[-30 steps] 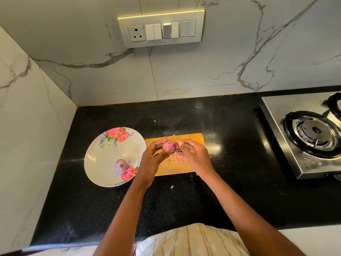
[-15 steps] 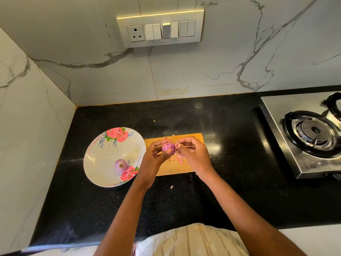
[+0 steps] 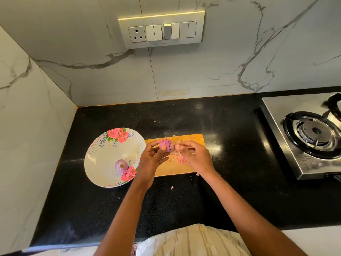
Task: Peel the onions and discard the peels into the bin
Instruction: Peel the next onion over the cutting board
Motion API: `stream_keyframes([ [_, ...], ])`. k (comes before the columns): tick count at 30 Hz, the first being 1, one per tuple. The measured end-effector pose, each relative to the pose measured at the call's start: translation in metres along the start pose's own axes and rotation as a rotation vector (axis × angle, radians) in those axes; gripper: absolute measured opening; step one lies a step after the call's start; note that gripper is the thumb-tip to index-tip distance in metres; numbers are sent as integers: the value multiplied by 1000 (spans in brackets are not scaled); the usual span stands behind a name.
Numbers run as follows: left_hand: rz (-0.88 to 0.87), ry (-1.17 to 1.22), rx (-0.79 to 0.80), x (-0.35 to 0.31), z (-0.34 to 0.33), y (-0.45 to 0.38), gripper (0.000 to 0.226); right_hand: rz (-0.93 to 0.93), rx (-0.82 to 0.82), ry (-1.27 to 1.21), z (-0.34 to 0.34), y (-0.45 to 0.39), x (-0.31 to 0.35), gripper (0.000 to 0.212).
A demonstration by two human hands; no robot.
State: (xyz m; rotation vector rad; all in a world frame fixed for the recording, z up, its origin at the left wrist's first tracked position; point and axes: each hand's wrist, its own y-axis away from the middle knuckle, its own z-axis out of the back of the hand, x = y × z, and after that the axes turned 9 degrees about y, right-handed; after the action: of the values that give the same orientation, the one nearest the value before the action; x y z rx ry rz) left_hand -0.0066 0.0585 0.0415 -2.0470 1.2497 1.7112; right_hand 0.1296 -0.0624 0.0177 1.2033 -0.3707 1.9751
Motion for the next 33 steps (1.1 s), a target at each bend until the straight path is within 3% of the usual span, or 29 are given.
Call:
stream_keyframes([
  [5,4,41,-38,3,-2,-1,50,189,3,-66,-7,9,18,28],
  [19,20,-6,-41,8,-3,-3,41,305,-137,99,-7,12,15,22],
  [25,24,-24,-46,6,-4,-1,37,253,-125,49,-7,9,13,18],
  [29,21,-3,-44,4,-6,-1,43,131,-69,-111,-8,7,11,18],
  [33,29,8,-19,2,-5,0,34,-1,-105,-248,-4,3,3,14],
])
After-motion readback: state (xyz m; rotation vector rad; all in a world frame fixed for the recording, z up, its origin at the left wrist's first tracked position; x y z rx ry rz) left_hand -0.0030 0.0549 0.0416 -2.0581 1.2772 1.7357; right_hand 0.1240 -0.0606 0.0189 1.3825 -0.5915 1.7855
